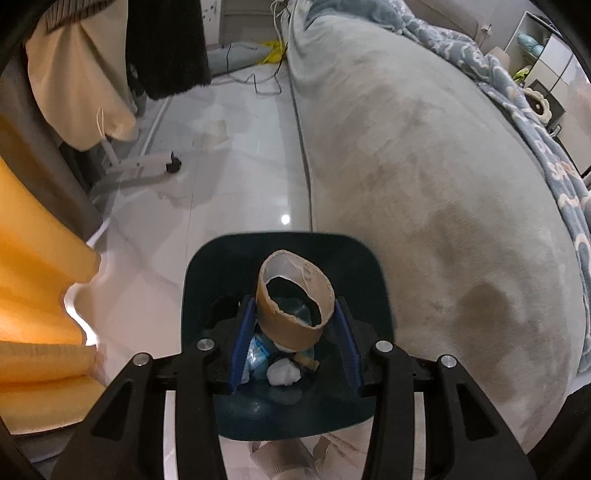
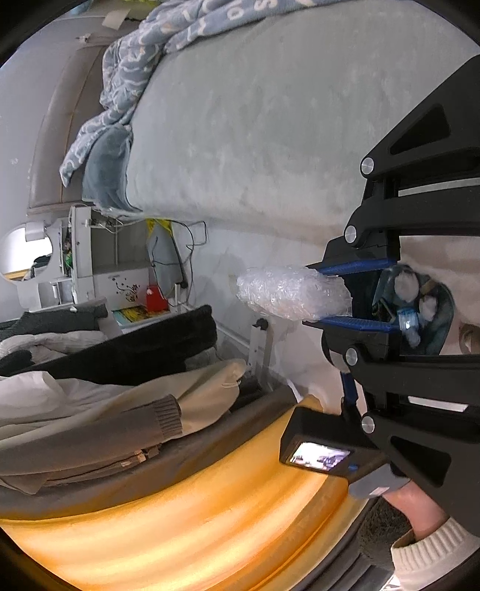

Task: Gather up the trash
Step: 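Carry the tape ring and bubble-wrap roll over the green bin with both grippers, then open the left gripper over the bin, then open the right gripper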

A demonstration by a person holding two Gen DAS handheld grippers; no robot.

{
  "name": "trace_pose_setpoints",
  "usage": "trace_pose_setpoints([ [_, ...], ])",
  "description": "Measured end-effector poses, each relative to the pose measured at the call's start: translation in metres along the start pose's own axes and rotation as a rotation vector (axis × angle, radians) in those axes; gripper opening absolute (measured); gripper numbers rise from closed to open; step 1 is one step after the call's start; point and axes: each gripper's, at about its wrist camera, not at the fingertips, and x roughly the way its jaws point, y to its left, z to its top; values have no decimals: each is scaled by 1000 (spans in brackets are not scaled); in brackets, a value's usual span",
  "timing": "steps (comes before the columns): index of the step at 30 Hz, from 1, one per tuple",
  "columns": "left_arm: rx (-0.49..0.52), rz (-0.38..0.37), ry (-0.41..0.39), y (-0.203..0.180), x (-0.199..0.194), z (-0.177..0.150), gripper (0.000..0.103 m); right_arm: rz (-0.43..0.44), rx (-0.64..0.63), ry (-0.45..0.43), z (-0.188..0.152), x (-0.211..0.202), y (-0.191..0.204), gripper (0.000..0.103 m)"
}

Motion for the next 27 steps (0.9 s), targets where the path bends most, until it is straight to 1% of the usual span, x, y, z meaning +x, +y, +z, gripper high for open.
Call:
trace_pose_setpoints([
  [6,-31,-1,91,16,22,-7,46,23,-4,53,1,26,12,21],
  [10,-46,-2,126,24,31,-11,47,27,-6,108,-3,51,16,21],
  [11,-48,-3,132,26,32,-12,48,28,-4,117,-2,56,17,21],
  [13,-54,-3,146,31,34,-14,55,31,-3,138,-3,64,19,21],
  [15,-58,-5,154,34,34,-15,57,33,-6,161,-6,74,23,21],
  [19,-65,-1,144,44,30,-17,60,37,-13,201,-12,91,28,21],
  [22,-77,-6,116,52,22,-17,63,39,-12,240,-18,105,32,21],
  [27,-83,-4,67,64,5,-19,64,36,-10,305,-28,126,36,21],
])
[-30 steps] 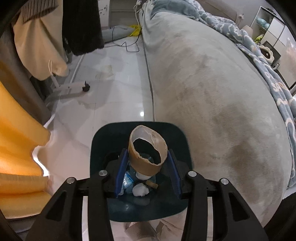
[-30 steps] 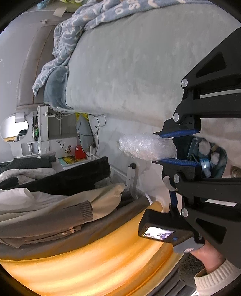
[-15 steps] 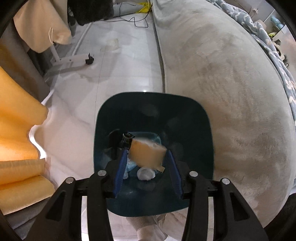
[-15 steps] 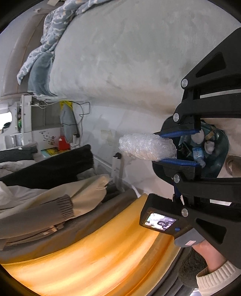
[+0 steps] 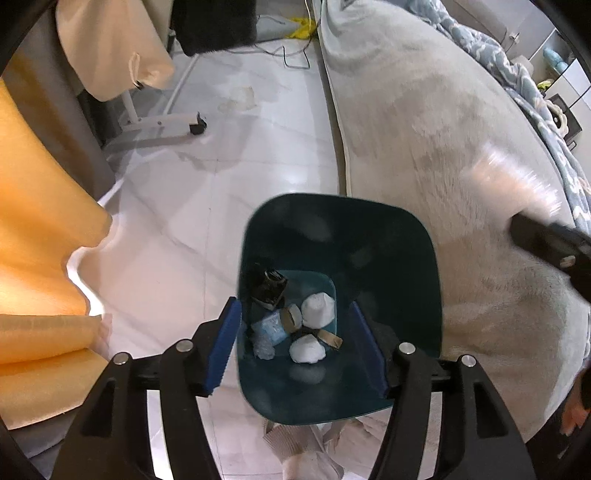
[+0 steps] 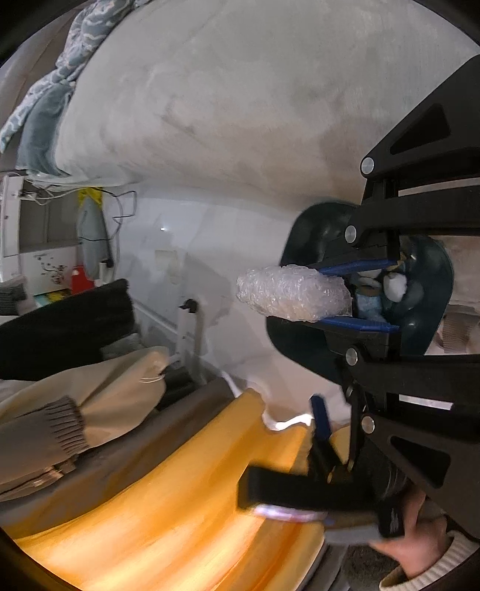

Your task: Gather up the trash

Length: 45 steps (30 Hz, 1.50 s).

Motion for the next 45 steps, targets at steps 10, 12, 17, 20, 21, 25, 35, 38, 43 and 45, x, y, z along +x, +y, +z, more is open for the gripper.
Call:
trace_pose_setpoints([
  [10,-7,-14,-122,19,-41,-3,64,-14,-4,157,-16,48,6,22],
  [12,17,-5,-149,19,-50,-5,63,-18,-3,179,-17,55,5,22],
  [17,48,-9,-237,21,-78,-10,60,-25,2,234,-25,72,9,24],
  [20,70,-4,-282,18,-91,-12,58,-29,-1,254,-29,76,11,24],
  [21,75,-11,-303,17,-97,-13,58,-29,-1,259,-31,77,11,24],
  [25,76,-41,-365,13,-116,-18,57,-34,-8,282,-36,80,12,26],
  [35,101,-63,-497,-6,-148,-36,57,-37,19,247,-48,62,5,49],
  [38,91,-58,-539,-10,-159,-42,57,-20,17,190,-48,43,6,53],
  [43,81,-39,-584,-19,-174,-53,63,-16,0,68,-48,2,13,56],
  [45,85,-44,-591,-22,-179,-58,67,-26,-10,2,-49,-21,16,65],
])
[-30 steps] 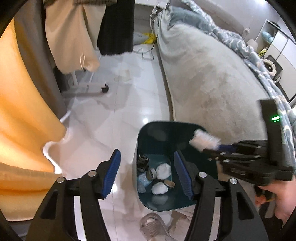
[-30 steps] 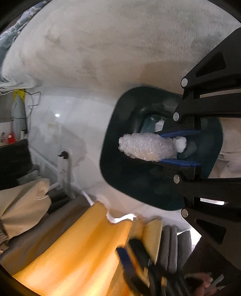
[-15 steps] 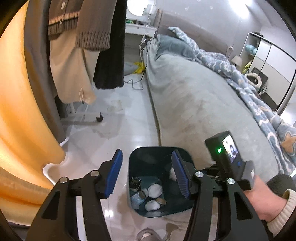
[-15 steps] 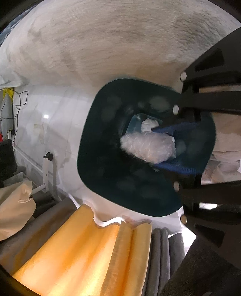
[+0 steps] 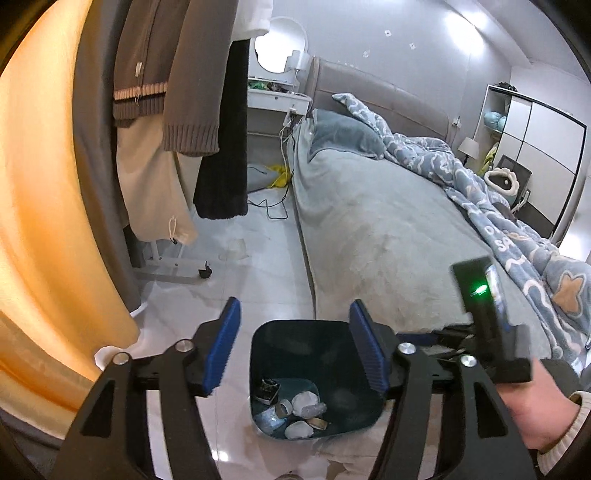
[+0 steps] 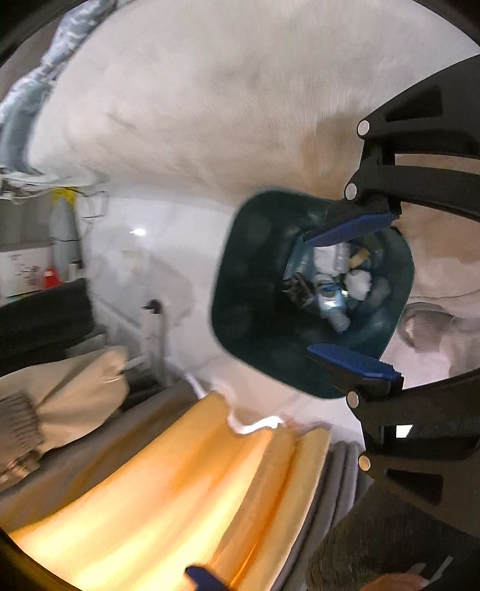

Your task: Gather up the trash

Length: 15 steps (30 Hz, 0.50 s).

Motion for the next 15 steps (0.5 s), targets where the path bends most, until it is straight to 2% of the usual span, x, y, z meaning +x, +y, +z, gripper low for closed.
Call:
trace_pose_setpoints([
  [2,17,6,-15,-6,-8,-1,69,-10,1,-68,-1,-24,0,68],
  [6,40,16,-39,-16,-22,-4,83,-30,14,-183,-5,-68,-4,74],
  [10,46,-17,-61,-26,-36,-5,95,-37,31,-290,-11,-114,-17,83],
  [12,61,3,-76,-32,-43,-4,98,-47,23,-329,-18,-136,-25,86],
  [15,64,37,-83,-38,-48,-5,98,-115,8,-391,-33,-175,-40,91],
])
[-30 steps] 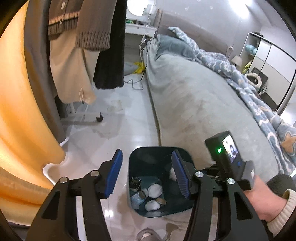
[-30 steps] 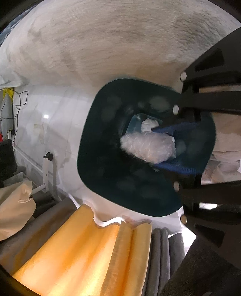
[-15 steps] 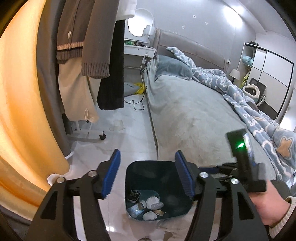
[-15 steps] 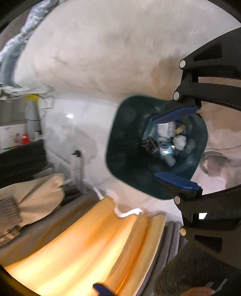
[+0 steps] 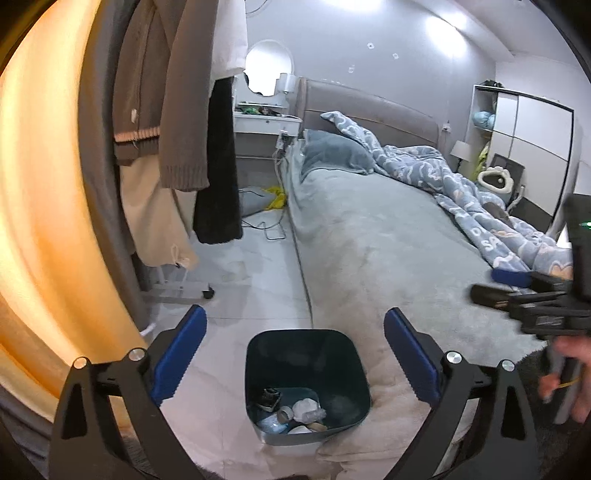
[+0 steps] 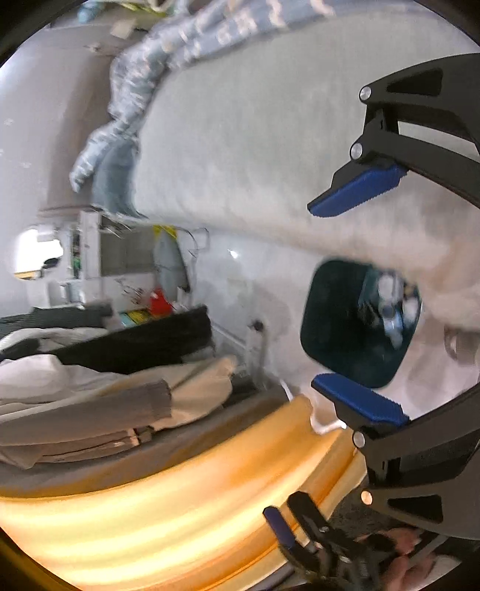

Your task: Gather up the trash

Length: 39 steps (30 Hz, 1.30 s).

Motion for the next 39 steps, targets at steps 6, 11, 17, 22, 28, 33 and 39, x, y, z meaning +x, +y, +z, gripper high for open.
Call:
trace_pose_setpoints([
  [6,-6,30,-43,-16,-9,3,100,-108,-55,-104,-11,-56,-25,100],
  [11,19,67,-59,-31,-6,1,100,-134,-3,-158,-25,-81,-58,100],
  [17,32,19,-45,-49,0,-7,100,-128,34,-117,-32,-81,-79,100],
  [22,58,29,-36,-63,2,-13,100,-110,21,-128,-37,-87,-79,100],
  [28,69,31,-34,-64,4,-16,100,-106,11,-124,-39,-88,-73,100],
  [33,51,28,-27,-62,6,-15,100,-101,-21,-113,-38,-87,-67,100],
  [39,61,25,-26,-63,6,-16,100,-106,-43,-106,-36,-85,-62,100],
])
